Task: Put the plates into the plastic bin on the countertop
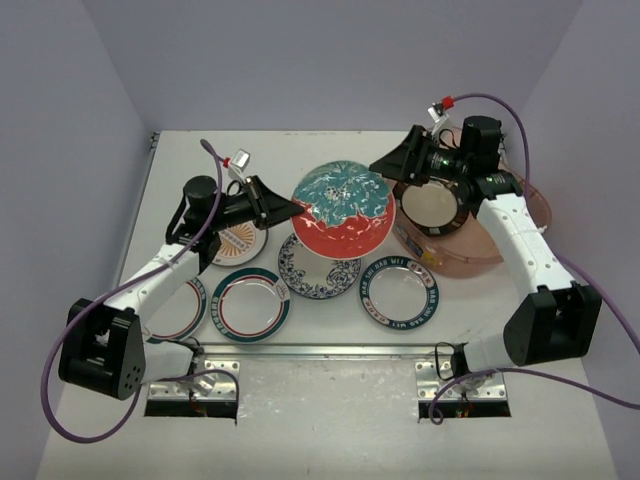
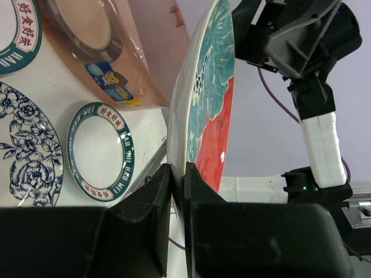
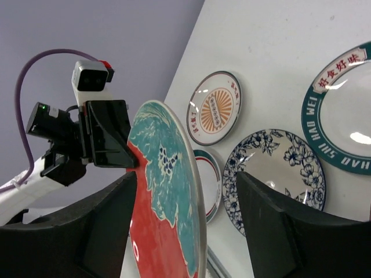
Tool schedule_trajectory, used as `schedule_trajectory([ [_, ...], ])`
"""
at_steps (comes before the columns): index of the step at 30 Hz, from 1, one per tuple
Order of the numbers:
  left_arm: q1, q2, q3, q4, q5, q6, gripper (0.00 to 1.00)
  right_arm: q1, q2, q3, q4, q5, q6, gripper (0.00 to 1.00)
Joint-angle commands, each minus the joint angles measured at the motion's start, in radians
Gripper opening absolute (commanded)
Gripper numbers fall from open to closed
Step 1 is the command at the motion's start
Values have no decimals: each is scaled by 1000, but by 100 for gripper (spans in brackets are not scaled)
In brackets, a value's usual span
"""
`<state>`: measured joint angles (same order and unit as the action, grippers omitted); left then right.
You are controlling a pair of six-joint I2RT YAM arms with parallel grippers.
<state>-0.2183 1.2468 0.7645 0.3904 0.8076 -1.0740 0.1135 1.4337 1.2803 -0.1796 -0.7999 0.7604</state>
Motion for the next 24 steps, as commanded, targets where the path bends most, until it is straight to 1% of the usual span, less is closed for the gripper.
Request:
schedule_trajectory([
  [1, -9, -85, 24, 287, -15, -94, 0, 0, -44, -94, 57, -65, -12, 54],
  [5, -12, -79, 19, 288, -14, -89, 0, 0, -106, -192, 83, -123, -17, 54],
  [6, -12, -77, 18, 289, -13, -89, 0, 0, -125, -219, 112, -141, -9, 54],
  [7, -12, -75, 18, 292, -11, -88, 0, 1, -138, -236, 129, -155, -1, 51],
  [8, -12, -73, 19, 295, -9, -87, 0, 1, -144, -244, 134, -163, 4, 41],
  [10, -13, -72, 20, 299, -4, -87, 0, -2, -150, -253, 131, -162, 11, 7],
  [11, -14, -73, 23, 295, -2, -80, 8, -7, -156, -260, 133, -147, 24, 0],
  [12, -16, -75, 27, 284, -4, -69, 22, -15, -165, -268, 137, -126, 38, 0],
  [13, -15, -88, 33, 192, -34, -46, 50, -40, -175, -281, 137, -102, 56, 0],
  [14, -15, -101, 73, 92, -75, 65, 90, -62, -205, -294, 137, -38, 81, 0],
  [15, -15, -116, 111, -43, -140, 77, 99, -91, -208, -305, 138, -32, 110, 0],
  [16, -15, -148, 150, -276, -219, 216, 100, -123, -243, -320, 136, 35, 176, 0],
  [17, -15, -173, 174, -309, -297, 284, 100, -171, -268, -336, 135, 79, 224, 0],
  [18, -14, -199, 187, -426, -417, 351, 100, -248, -291, -372, 131, 122, 270, 0],
  [19, -13, -240, 184, -495, -503, 390, 100, -301, -338, -396, 120, 193, 344, 0],
  [21, -13, -323, 161, -557, -581, 435, 100, -353, -393, -422, 92, 403, 404, 0],
  [22, -13, -350, 145, -576, -594, 456, 100, -363, -415, -429, 68, 489, 424, 0],
  [24, -13, -382, 126, -593, -578, 475, 100, -364, -440, -431, 28, 695, 468, 0],
])
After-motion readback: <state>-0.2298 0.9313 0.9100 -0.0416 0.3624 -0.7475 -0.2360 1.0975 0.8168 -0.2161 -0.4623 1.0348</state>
